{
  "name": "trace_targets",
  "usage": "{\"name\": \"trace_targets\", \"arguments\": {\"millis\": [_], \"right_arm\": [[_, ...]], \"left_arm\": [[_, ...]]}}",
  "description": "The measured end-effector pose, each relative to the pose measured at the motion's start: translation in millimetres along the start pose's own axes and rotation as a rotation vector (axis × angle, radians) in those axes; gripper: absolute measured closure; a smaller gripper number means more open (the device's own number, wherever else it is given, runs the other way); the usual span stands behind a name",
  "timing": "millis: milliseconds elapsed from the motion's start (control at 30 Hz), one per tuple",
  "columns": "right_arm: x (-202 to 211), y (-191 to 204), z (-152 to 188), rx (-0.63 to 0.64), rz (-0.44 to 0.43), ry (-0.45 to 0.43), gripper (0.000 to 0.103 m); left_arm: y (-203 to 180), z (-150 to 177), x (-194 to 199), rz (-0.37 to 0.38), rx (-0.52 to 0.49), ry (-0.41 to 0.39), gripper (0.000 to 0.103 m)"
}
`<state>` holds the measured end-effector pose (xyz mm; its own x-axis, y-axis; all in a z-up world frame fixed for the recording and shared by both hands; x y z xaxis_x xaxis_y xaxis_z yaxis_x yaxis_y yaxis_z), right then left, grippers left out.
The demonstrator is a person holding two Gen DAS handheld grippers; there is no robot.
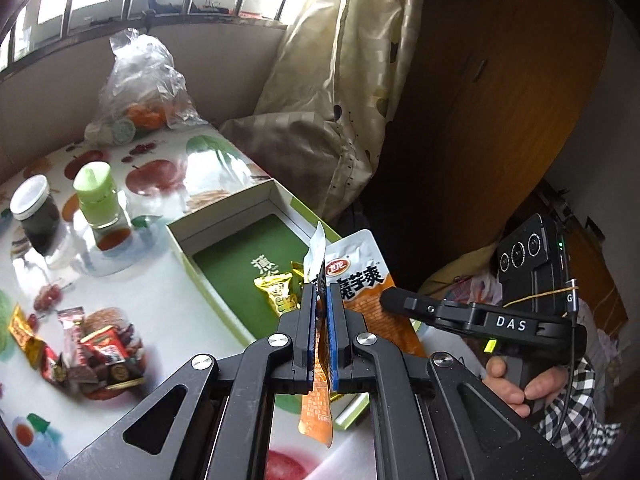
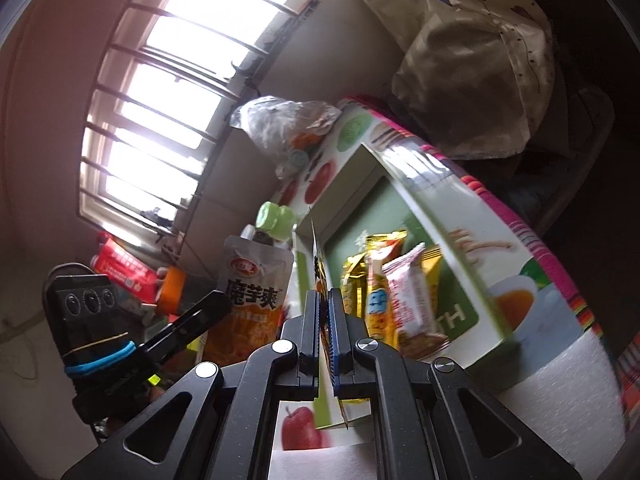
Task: Organize snacks
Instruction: 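Carry both held orange packets toward the green box, then lower both orange packets into the green box and open both grippers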
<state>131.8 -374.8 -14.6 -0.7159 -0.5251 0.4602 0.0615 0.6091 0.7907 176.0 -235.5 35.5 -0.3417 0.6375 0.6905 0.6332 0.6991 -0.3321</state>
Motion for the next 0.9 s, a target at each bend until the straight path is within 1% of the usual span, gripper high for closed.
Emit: {"name": "trace_targets", "arguments": {"millis": [167,333,400,500,633,667,900], "right_arm": [[-4.3,-6.6,-3.3,0.014,0.029,0.005,0.099],[-9.1,-9.7,-4.5,0.033,0.056,0.011,0.099],[-11.8,-12.9,-5.2,0.044,0.081,0.014,0.099],[-14.2,-13.9,-6.3,0.057,0.1,0.012,0.099],[-18.2,-15.3,-6.3,0.084,0.131,0.016,0.099],[-19.2,-16.2,-6.5,0.094,0.146,0.016,0.099],[-16.8,-18.7,-9.1,0.106,0.178,-0.001,0.097]], "left_arm": [[-0.9,2.6,-18.7,0.002,0.017,0.029,0.098],[2.7,3.5,-33.2,-0.015,0.036,0.051,0.098],[3.5,4.5,-38.1,-0.019,0.041,0.062,0.098],[6.8,6.4,-45.5,-0.023,0.061,0.075,0.098],[7.5,7.4,-53.8,-0.028,0.065,0.089,0.098],[8.4,7.6,-55.1,-0.031,0.068,0.09,0.098],[8.4,4.8,-61.4,-0.014,0.086,0.092,0.098]]}}
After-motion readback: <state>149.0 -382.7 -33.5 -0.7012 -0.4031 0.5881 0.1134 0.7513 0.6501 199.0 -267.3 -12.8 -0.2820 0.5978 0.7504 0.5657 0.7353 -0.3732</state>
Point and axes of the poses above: each gripper's, at about its wrist camera, not at the fingertips, and x roughly against the way its jaws point, y to its left, z to its underside, the point moved 9 cm from there along -x, roughly the way its jaws point, and after that the axes turned 2 degrees about z, right-handed, at the moved point
